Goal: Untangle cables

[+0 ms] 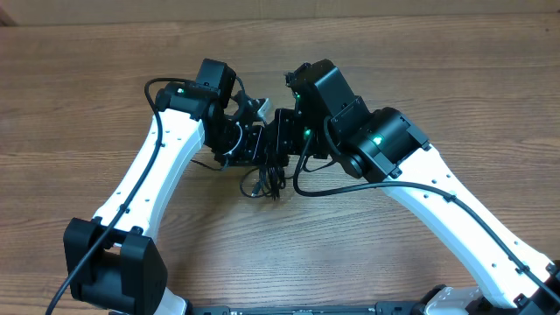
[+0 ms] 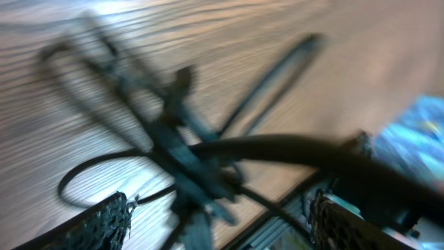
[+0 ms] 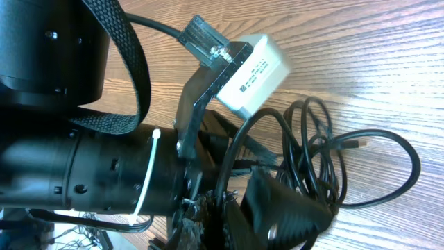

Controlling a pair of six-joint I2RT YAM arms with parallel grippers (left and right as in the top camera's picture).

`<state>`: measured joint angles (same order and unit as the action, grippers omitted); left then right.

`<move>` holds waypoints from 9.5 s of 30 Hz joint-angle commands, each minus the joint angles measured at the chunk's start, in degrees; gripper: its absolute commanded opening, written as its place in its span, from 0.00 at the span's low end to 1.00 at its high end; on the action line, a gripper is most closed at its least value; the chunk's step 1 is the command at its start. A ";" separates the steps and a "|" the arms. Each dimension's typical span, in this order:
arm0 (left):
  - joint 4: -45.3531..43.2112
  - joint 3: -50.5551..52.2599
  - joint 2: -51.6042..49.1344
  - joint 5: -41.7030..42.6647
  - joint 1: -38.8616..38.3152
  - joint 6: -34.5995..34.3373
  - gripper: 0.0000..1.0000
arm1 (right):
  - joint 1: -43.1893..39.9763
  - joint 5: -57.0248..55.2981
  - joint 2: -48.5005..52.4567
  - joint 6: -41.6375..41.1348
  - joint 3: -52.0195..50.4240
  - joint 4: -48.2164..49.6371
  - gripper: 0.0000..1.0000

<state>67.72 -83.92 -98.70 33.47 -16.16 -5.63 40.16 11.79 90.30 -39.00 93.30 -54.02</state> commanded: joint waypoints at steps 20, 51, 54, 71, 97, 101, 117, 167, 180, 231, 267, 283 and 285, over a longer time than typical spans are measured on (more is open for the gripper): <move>1.05 1.38 -0.42 -25.62 -0.26 -17.57 0.82 | 0.26 0.31 -0.48 -0.22 0.46 0.35 0.08; 26.43 -17.86 -4.15 -30.88 -0.02 -15.52 1.00 | -7.13 -2.47 -0.48 2.19 0.42 -9.88 0.84; 28.02 -17.86 -5.20 -29.55 -0.02 -14.80 1.00 | -7.13 -2.49 -0.48 2.19 0.42 -9.97 0.88; 26.08 -17.86 -5.44 -32.87 0.00 -16.81 1.00 | -7.19 -5.31 -0.46 2.38 0.42 -10.78 1.00; 25.22 -17.86 -5.46 -21.90 0.04 -7.85 1.00 | -7.19 -3.69 3.69 2.40 -0.09 -11.96 1.00; 26.05 -17.79 -5.46 -37.62 0.07 -23.26 1.00 | -7.19 0.72 3.69 3.39 -0.09 -12.59 1.00; 22.43 -17.79 -5.46 -31.74 0.07 -19.28 1.00 | -7.08 4.79 3.69 6.49 -0.33 -13.40 1.00; -29.75 7.91 -11.23 -32.54 1.99 -41.31 0.31 | -7.08 3.30 8.74 6.32 -0.35 -12.55 1.00; -16.24 -2.16 -6.67 -26.38 2.32 -37.75 0.04 | -7.65 -0.63 8.74 2.71 -0.35 -12.07 1.00; -6.08 -8.61 10.75 6.99 2.29 -29.03 0.04 | -4.55 0.66 8.90 2.58 -3.87 -7.76 0.10; 4.48 2.51 10.62 -40.44 2.27 -30.75 0.45 | -4.66 -20.55 8.87 -10.51 -4.09 -14.64 0.04; 4.44 3.23 8.52 -20.57 0.17 -22.34 0.63 | -4.63 -16.11 8.90 -10.51 -4.09 -10.78 0.04; 4.44 3.56 7.50 -18.45 -0.96 -20.24 0.62 | -4.63 -16.15 8.90 -10.51 -4.09 -10.21 0.04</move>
<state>72.23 -81.34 -89.58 7.92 -15.49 -31.07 35.40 -5.30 99.29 -49.01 89.45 -64.95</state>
